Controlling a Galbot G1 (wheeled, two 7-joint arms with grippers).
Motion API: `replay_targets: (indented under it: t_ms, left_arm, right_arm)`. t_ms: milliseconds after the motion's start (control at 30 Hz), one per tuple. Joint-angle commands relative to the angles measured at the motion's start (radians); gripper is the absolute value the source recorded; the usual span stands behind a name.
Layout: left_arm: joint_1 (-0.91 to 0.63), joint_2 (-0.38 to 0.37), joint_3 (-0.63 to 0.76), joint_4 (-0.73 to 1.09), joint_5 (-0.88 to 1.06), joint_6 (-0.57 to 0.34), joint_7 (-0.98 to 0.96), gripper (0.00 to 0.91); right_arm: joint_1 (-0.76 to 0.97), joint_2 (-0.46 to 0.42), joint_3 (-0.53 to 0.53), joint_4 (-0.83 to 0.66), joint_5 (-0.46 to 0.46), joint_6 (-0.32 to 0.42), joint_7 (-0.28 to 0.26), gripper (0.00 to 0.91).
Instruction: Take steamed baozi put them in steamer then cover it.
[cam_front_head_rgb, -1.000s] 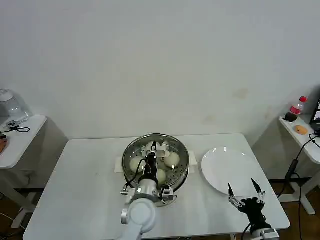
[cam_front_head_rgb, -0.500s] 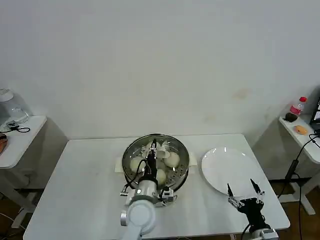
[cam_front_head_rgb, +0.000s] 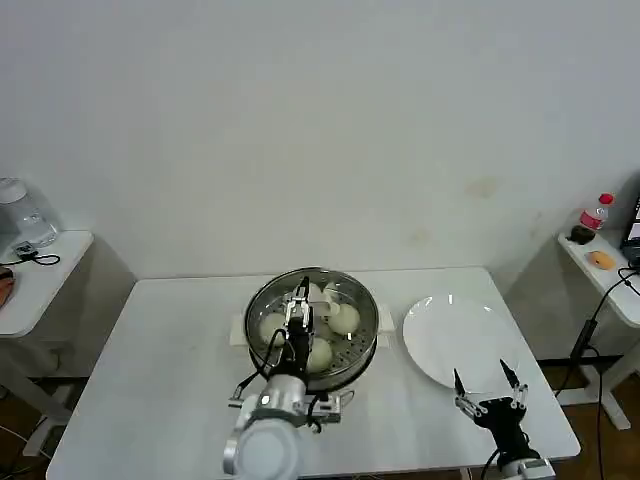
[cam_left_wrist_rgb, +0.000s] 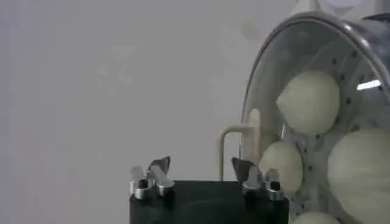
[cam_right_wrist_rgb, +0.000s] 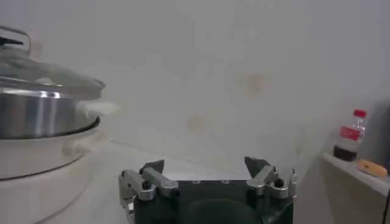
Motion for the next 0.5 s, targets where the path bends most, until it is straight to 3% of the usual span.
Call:
replay_targets:
  t_ms: [33,167,233,300,400,500]
  left_arm:
    - [0.212,0.091,-0.042,-0.264,-0.129,-0.036,-0.029,0.907]
    - [0.327,0.123,-0.113,-0.349,-0.306,-0.085,-0.128,0.907]
    - [0.382,0.137,-0.171,-0.368,-0.587,-0.148,-0.261,0.907]
    - [0.428,0.147,-0.234,-0.364,-1.025,-0.224,-0.393,0.907]
    - [0.481,0.106,-0.330,-0.350,-1.457,-0.357,-0.537,0.907]
    - [0.517,0.085,-0.436,-0.328,-1.607,-0.440,-0.567,0.907]
  right_arm:
    - [-0.002,-0.008,0.001,-0.001,0.004,0.001,0.000,0.907]
    - [-0.006,-0.021,0.001,0.000,0.013,0.001,-0.002,0.907]
    - [-0.009,-0.029,0.001,0.000,0.020,0.001,-0.002,0.907]
    - [-0.018,-0.047,0.003,0.004,0.040,0.004,-0.005,0.907]
    - [-0.027,-0.072,0.006,0.008,0.061,0.007,-0.007,0.907]
    - [-0.023,-0.081,-0.012,0.013,0.067,0.003,-0.008,0.907]
